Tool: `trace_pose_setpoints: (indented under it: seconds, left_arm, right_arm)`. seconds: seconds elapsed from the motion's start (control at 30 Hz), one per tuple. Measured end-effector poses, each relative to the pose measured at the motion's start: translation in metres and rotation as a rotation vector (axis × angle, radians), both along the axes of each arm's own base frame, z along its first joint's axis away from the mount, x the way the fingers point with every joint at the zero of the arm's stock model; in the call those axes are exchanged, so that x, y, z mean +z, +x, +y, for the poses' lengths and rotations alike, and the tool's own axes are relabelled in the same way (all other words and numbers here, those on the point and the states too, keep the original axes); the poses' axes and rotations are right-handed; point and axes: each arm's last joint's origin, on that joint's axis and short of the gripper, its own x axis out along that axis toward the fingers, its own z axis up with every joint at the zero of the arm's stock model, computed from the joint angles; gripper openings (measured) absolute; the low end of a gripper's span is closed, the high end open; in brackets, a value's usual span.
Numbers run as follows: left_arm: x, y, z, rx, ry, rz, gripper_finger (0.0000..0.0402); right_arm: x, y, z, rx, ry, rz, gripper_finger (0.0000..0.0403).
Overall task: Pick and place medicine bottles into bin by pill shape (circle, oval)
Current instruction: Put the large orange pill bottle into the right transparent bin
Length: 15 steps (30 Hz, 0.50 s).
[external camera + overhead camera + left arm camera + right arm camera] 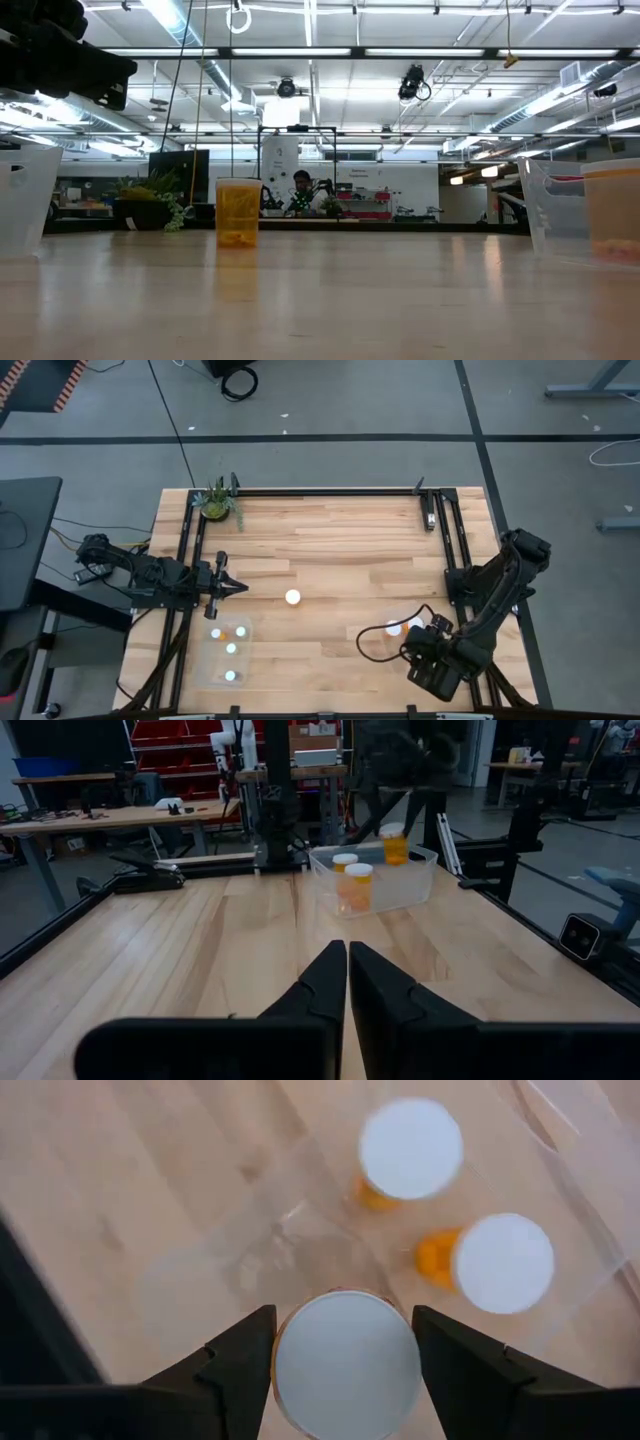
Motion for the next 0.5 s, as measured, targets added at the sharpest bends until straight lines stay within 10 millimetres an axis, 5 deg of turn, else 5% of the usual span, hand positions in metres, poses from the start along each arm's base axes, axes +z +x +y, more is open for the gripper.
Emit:
trace_pose_setpoints:
  seconds: [0.23,0.5]
  left_arm:
    - [0.000,0.000,0.000,0.000,0.000,0.000,0.0034]
    - [0.000,0.000,0.000,0.000,0.000,0.000,0.0033]
  right_arm:
    - [-0.028,-0.005,-0.007,-0.020,-0.016,0.013,0.0234]
    - [-0.036,-0.002,-0.012,-0.044,-0.015,0.014,0.0249]
